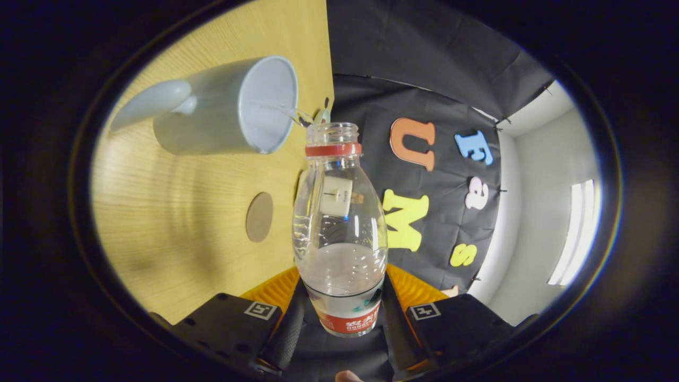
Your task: Take the bottle from table, then pour the juice into the cup, finally place the bottle on the coaster
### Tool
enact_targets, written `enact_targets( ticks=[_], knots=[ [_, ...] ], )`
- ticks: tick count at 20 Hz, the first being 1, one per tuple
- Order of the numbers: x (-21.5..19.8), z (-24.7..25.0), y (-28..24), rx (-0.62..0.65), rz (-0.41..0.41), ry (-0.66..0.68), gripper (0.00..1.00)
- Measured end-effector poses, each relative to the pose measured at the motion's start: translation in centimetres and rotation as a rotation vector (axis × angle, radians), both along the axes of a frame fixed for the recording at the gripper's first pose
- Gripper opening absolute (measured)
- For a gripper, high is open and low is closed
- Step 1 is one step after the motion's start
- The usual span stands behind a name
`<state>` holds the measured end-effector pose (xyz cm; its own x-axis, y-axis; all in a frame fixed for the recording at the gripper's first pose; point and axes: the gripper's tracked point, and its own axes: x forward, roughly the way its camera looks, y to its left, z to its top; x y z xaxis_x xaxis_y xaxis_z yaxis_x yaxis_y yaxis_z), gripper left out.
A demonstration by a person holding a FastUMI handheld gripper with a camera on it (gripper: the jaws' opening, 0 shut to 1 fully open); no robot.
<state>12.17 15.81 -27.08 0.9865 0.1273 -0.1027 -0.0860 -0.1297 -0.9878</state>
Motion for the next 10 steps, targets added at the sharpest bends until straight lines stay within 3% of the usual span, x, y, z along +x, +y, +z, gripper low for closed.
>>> enact_targets(
  ticks=[10],
  knots=[
    [0.24,1.06,0.32,-0.058,0.022,-0.015,0.76]
  ],
)
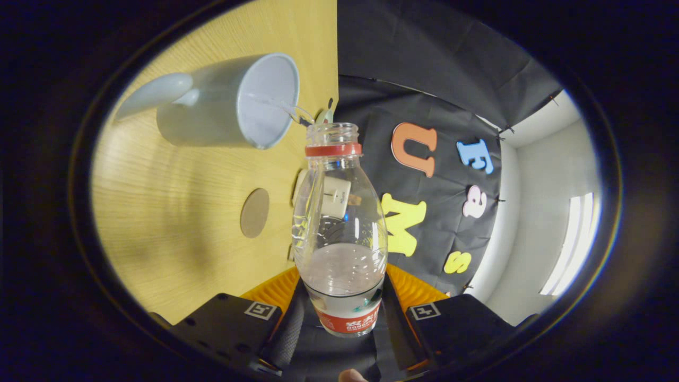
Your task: Take the bottle from table, then pour the juice into the cup, finally place the bottle on the coaster
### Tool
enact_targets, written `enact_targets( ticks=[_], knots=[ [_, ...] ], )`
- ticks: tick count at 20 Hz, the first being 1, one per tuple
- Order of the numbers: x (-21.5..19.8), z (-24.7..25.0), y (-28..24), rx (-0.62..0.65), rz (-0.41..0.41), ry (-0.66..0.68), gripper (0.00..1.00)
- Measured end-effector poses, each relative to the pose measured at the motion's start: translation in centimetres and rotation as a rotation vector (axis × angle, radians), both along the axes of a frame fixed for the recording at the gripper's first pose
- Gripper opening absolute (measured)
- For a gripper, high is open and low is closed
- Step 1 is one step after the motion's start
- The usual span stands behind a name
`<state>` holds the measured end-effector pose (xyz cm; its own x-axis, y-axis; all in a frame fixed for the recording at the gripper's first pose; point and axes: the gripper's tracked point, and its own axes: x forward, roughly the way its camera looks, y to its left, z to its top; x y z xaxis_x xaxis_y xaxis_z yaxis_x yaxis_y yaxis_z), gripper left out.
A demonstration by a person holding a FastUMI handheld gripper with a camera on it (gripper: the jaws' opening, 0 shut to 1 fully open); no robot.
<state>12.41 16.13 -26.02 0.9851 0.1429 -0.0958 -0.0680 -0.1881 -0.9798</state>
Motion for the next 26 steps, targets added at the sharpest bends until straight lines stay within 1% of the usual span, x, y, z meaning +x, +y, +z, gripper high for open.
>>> enact_targets(
  ticks=[8,16,26],
  knots=[
    [0.0,0.7,0.1,-0.024,0.01,-0.01,0.76],
    [-0.3,2.2,0.3,-0.089,0.031,-0.042,0.76],
    [-0.3,3.3,0.5,-0.131,0.049,-0.056,0.76]
  ],
)
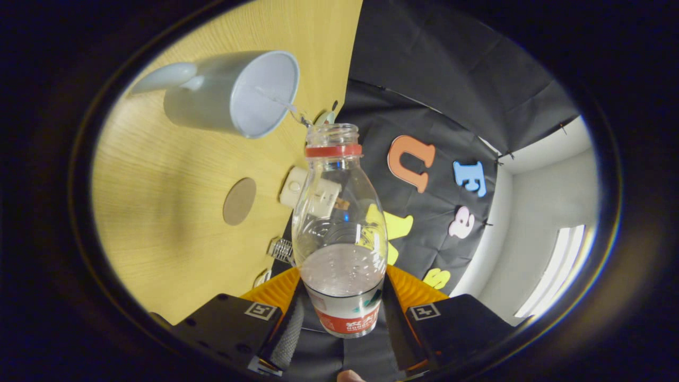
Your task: Take the bottle from table, then pour the juice into the cup, finally place the bottle on the coaster
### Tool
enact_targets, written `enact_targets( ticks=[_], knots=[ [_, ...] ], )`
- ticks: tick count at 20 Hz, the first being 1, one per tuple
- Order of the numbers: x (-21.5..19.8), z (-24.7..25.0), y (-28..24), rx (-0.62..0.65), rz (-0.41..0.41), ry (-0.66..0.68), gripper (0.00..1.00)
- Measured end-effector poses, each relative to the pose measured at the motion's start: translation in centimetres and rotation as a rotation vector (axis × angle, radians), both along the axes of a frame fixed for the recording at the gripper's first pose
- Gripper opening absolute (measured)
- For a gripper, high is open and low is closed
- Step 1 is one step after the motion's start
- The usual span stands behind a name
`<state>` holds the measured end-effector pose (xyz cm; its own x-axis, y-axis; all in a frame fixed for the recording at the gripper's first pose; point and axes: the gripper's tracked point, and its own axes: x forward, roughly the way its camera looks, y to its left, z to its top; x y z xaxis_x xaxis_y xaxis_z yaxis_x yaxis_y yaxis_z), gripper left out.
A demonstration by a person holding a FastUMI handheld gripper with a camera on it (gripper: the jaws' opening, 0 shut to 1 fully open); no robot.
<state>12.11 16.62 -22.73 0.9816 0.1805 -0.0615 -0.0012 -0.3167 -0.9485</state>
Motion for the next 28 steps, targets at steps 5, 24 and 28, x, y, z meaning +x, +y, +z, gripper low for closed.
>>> enact_targets(
  ticks=[5,24,28],
  knots=[
    [0.2,0.6,0.4,-0.041,0.012,-0.016,0.76],
    [0.6,1.5,1.5,-0.104,0.044,-0.052,0.76],
    [0.5,1.8,1.5,-0.099,0.041,-0.055,0.76]
  ],
)
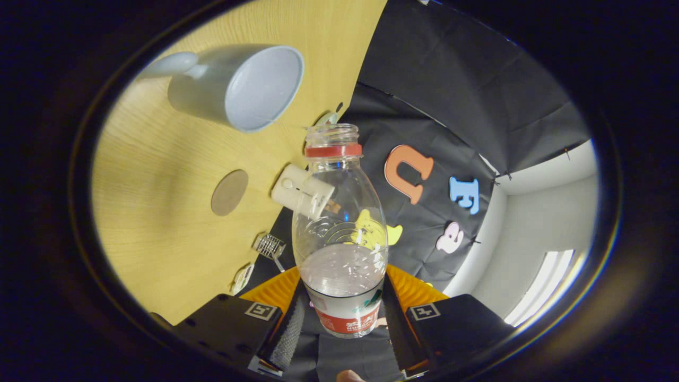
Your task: Take the bottle from table, then pour the juice into the cup, finally place the bottle on the coaster
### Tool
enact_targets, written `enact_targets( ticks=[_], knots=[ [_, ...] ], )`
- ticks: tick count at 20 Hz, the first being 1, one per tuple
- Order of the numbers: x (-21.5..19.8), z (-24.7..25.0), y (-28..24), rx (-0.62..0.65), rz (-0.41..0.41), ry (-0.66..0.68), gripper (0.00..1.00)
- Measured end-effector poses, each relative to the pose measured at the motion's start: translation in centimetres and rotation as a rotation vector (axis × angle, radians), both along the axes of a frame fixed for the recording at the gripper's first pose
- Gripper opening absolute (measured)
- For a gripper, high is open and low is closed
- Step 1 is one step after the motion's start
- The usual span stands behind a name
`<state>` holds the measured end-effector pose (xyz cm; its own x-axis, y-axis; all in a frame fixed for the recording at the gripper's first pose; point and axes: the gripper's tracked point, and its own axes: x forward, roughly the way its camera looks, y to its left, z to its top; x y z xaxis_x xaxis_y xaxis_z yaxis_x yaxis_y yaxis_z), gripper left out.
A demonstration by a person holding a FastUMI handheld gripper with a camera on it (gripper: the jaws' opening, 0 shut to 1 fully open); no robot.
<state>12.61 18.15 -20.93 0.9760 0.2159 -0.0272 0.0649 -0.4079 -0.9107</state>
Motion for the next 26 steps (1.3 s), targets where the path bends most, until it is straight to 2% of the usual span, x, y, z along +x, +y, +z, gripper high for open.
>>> enact_targets(
  ticks=[6,13,18,22,26],
  knots=[
    [0.1,0.1,0.7,0.003,0.016,-0.006,0.76],
    [0.0,-0.9,0.2,0.12,-0.012,0.053,0.76],
    [-0.6,-3.5,-1.0,0.336,-0.103,0.195,0.76],
    [-1.8,-4.4,-1.5,0.523,-0.145,0.294,0.76],
    [-2.9,-4.3,-1.6,0.783,-0.167,0.405,0.76]
  ],
)
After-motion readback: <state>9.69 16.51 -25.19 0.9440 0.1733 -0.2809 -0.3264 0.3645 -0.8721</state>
